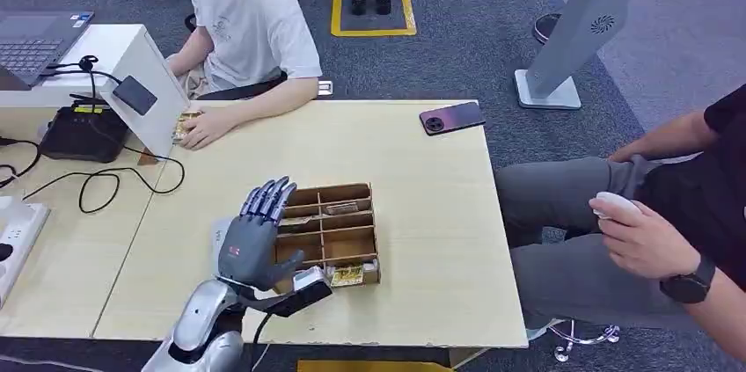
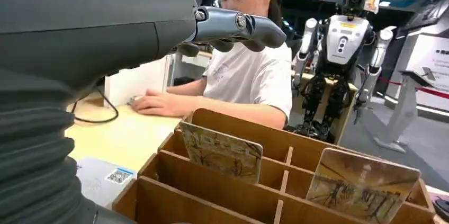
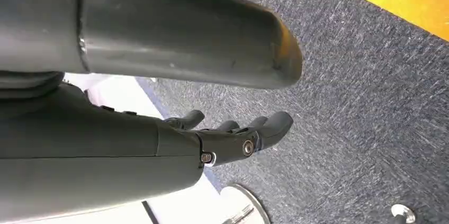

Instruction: Pass the card to the sensor for recognition and then transmit it.

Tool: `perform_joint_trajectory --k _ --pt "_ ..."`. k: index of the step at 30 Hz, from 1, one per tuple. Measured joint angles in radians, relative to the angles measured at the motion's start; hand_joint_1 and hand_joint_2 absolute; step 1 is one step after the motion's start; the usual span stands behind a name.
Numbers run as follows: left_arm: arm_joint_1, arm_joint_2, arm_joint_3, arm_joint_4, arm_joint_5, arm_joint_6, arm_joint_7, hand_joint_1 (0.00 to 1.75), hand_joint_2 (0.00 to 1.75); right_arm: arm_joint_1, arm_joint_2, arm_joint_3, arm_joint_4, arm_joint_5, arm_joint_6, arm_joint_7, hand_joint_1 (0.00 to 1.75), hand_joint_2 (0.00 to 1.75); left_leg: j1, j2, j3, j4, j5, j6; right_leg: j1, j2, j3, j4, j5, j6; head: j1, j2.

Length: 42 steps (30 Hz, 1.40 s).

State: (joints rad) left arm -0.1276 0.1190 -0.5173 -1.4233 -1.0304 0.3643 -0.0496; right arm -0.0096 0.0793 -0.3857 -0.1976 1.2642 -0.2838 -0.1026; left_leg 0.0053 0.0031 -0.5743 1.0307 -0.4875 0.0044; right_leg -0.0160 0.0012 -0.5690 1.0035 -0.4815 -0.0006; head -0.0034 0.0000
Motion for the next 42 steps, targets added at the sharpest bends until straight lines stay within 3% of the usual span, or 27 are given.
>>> perform_joint_trajectory --k 9,19,23,24,25,26,28,29,31,32,33,35,42 --pt "-0.002 -0.009 0.009 0.008 0.002 0.004 0.000 0.00 1.75 0.000 0.000 0.000 0.000 0.000 0.000 0.000 0.00 0.00 0.000 0.000 0.000 0.000 0.000 0.000 0.000 0.000 0.000 0.000 0.000 0.000 0.000 0.000" --pt "-0.033 -0.035 0.052 0.009 0.062 0.065 -0.024 0.00 1.75 0.000 0.000 0.000 0.000 0.006 0.002 0.002 0.00 0.00 0.000 0.000 0.000 0.000 0.000 0.000 0.000 0.000 0.000 0.000 0.000 0.000 0.000 0.000" --pt "-0.035 -0.039 0.063 0.016 0.030 0.064 -0.020 0.03 1.75 0.000 0.000 0.000 0.000 0.012 0.003 0.005 0.00 0.00 0.000 0.000 0.000 0.000 0.000 0.000 0.000 0.000 0.000 0.000 0.000 0.000 0.000 0.000" --pt "-0.035 -0.039 0.063 0.022 0.017 0.066 -0.013 0.19 1.75 -0.001 0.000 0.000 0.000 0.013 0.004 0.004 0.00 0.00 0.000 0.000 0.000 0.000 0.000 0.000 0.000 0.000 0.000 0.000 0.000 0.000 0.000 0.000" --pt "-0.035 -0.039 0.065 0.030 0.005 0.067 -0.005 1.68 1.75 -0.001 0.000 0.000 0.000 0.014 0.005 0.004 0.00 0.00 0.000 0.000 0.000 0.000 0.000 0.000 0.000 0.000 0.000 0.000 0.000 0.000 0.000 0.000" --pt "-0.035 -0.038 0.067 0.037 -0.004 0.069 0.001 1.75 1.75 -0.001 0.000 0.000 0.000 0.014 0.004 0.004 0.00 0.00 0.000 0.000 0.000 0.000 0.000 0.000 0.000 0.000 0.000 0.000 0.000 0.000 0.000 0.000" --pt "-0.035 -0.038 0.072 0.052 -0.013 0.069 0.009 1.73 1.75 -0.001 0.000 0.000 0.000 0.014 0.003 0.000 0.00 0.00 0.000 0.000 0.000 0.000 0.000 0.000 0.000 0.000 0.000 0.000 0.000 0.000 0.000 0.000" --pt "-0.036 -0.038 0.074 0.059 -0.013 0.066 0.010 1.54 1.75 -0.002 0.000 0.000 0.000 0.014 0.003 -0.004 0.00 0.00 0.000 0.000 0.000 0.000 0.000 0.000 0.000 0.000 0.000 0.000 0.000 0.000 0.000 0.000" --pt "-0.036 -0.037 0.078 0.074 -0.010 0.063 0.010 1.57 1.75 -0.005 0.000 0.000 0.000 0.013 0.003 -0.010 0.00 0.00 0.000 0.000 0.000 0.000 0.000 0.000 0.000 0.000 0.000 0.000 0.000 0.000 0.000 0.000" --pt "-0.036 -0.037 0.079 0.080 -0.010 0.060 0.010 1.50 1.75 -0.007 0.000 0.000 0.000 0.012 0.003 -0.011 0.00 0.00 0.000 0.000 0.000 0.000 0.000 0.000 0.000 0.000 0.000 0.000 0.000 0.000 0.000 0.000" --pt "-0.036 -0.036 0.080 0.086 -0.010 0.057 0.010 1.52 1.75 -0.008 0.000 0.000 0.000 0.012 0.003 -0.011 0.00 0.00 0.000 0.000 0.000 0.000 0.000 0.000 0.000 0.000 0.000 0.000 0.000 0.000 0.000 0.000" --pt "-0.036 -0.036 0.080 0.097 -0.010 0.055 0.010 1.75 1.75 -0.011 0.000 0.000 -0.001 0.011 0.004 -0.013 0.00 0.00 0.000 0.000 0.000 0.000 0.000 0.000 0.000 0.000 0.000 0.000 0.000 0.000 0.000 0.000" --pt "-0.043 -0.034 0.085 0.119 0.000 0.038 0.005 1.75 1.75 -0.015 0.000 -0.001 -0.001 0.005 0.005 -0.003 0.00 0.00 0.000 0.000 0.000 0.000 0.000 0.000 0.000 0.000 0.000 0.000 0.000 0.000 0.000 0.000"
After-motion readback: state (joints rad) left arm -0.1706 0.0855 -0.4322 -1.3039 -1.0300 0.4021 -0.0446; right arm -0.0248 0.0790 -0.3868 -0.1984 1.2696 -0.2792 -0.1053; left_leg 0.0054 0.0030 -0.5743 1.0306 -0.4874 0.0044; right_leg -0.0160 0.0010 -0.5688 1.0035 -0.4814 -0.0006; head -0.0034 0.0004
